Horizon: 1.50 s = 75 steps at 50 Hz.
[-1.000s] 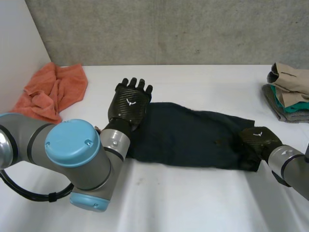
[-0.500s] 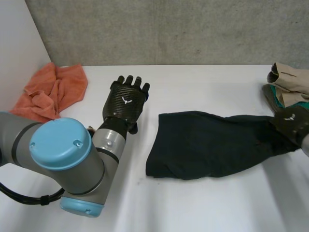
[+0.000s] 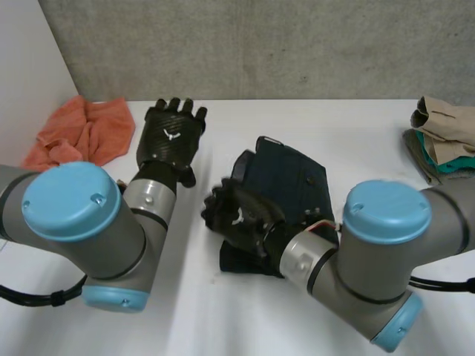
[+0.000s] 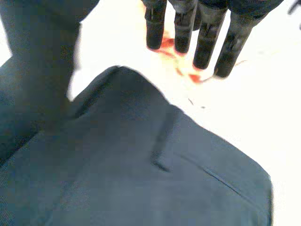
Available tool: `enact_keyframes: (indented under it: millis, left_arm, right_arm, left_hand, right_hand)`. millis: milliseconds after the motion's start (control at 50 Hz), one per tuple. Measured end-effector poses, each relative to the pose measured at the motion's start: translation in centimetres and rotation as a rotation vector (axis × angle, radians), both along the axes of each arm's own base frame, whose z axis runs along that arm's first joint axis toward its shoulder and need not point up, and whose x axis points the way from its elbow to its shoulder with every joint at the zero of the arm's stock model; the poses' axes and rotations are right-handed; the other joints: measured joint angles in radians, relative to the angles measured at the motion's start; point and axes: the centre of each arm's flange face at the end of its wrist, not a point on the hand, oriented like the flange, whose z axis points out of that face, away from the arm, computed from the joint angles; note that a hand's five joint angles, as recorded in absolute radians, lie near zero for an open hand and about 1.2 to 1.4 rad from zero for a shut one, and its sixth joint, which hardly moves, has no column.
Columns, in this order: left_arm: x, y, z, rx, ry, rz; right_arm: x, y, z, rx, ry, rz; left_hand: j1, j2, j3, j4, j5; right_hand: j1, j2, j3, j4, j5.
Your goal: Fold the laundry.
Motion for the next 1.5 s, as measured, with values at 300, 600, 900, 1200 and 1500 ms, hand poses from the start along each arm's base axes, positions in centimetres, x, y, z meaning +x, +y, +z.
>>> enact_keyframes:
  millis: [300,600,900,1200,1500]
  left_arm:
    - [-4.7,0.6,2.7,-0.030,0.100,-0.135]
    - [-9.8,1.3,-5.9,0.271,-0.122,-0.261]
    - [-7.7,0.8,-9.9,0.363,-0.360,-0.130]
    - [-7.3,2.4,2.6,0.123,-0.146,-0.207]
    - [-4.6,5.7,8.8,0.162,0.012,-0.680]
  right_arm:
    - [-8.7,-7.7,8.5,0.510,-0.533,-0.528]
    - [-8.7,-11.7,1.8,0.646,-0.294,-0.680]
    - [-8.0,-12.9,-4.2,0.557,-0.048,-0.681]
    - [-8.8,-9.8,4.9,0.345,-0.262,-0.644]
    - [-9.3,-0.7,1.2,0.372,-0.289,-0.549]
  left_hand:
    - [0.000,0.000,0.000,0.000,0.000]
    - [0.003,0.002,0.000,0.000,0.000]
    - [0.003,-0.001,0.000,0.000,0.000]
    - [-0.004,-0.006,0.000,0.000,-0.002]
    - [-0.001,-0.006,0.000,0.000,-0.001]
  right_hand:
    - [-0.068,-0.122,-0.155,-0.128,-0.143]
    - [-0.068,-0.122,-0.155,-0.128,-0.143]
    - [-0.122,-0.122,-0.165,-0.128,-0.145]
    - [-0.127,-0.122,-0.169,-0.128,-0.152]
    - [-0.127,-0.122,-0.169,-0.128,-0.152]
